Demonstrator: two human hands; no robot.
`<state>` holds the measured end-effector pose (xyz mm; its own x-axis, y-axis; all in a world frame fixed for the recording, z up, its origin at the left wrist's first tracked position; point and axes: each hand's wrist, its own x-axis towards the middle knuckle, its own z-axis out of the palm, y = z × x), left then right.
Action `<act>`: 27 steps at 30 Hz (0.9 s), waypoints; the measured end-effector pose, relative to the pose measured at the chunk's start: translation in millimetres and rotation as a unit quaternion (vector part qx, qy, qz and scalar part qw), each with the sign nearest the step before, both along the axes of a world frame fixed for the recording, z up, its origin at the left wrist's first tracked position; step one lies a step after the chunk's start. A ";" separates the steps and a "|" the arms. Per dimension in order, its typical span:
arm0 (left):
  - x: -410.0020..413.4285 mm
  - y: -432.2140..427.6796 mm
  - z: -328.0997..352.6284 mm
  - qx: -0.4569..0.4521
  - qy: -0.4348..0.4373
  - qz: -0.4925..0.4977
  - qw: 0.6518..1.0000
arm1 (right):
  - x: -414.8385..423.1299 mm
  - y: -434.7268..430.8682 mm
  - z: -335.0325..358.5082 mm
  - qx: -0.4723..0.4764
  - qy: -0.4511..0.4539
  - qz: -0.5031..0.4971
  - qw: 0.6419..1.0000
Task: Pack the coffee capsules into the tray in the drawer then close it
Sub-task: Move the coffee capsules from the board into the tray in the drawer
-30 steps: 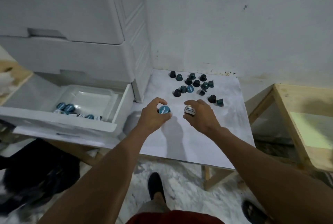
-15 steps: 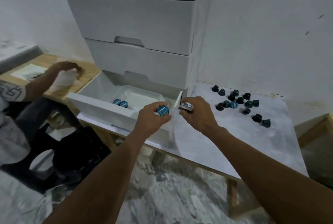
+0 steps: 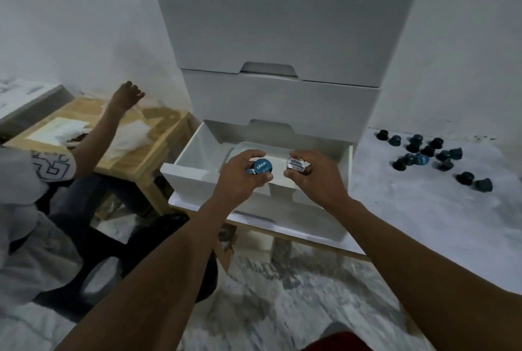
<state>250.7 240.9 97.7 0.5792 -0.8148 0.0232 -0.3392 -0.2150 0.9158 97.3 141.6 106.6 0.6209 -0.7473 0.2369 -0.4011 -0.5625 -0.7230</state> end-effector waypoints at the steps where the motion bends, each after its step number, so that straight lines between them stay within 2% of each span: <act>1: 6.5 -1.2 -1.1 0.003 0.001 -0.007 1.000 | 5.9 -1.4 -2.5 0.002 0.007 -0.003 1.000; 6: 38.0 -24.0 -7.7 0.038 -0.030 -0.021 0.999 | 34.4 -27.6 -13.1 0.017 0.046 -0.013 0.999; 11: 69.5 -54.1 -11.6 0.089 -0.076 0.005 0.993 | 66.3 -65.3 -34.3 0.024 0.098 -0.014 0.995; 14: 87.2 -67.0 -17.0 0.127 -0.103 -0.014 0.986 | 82.4 -78.5 -46.7 0.030 0.127 0.014 0.991; 17: 104.9 -82.9 -27.0 0.151 -0.088 -0.035 0.984 | 95.5 -91.6 -61.4 0.040 0.152 0.032 0.987; 23: 125.2 -103.6 -43.8 0.224 -0.151 -0.159 0.950 | 108.6 -99.0 -82.0 0.074 0.174 0.018 0.982; 27: 136.8 -114.0 -56.5 0.232 -0.163 -0.223 0.933 | 111.1 -99.2 -87.2 0.114 0.201 -0.019 0.973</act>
<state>387.5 127.0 41.1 0.2043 -0.9393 -0.2755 -0.7338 -0.3332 0.5921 208.4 42.4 19.4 0.5998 -0.7761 -0.1944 -0.6949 -0.3849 -0.6074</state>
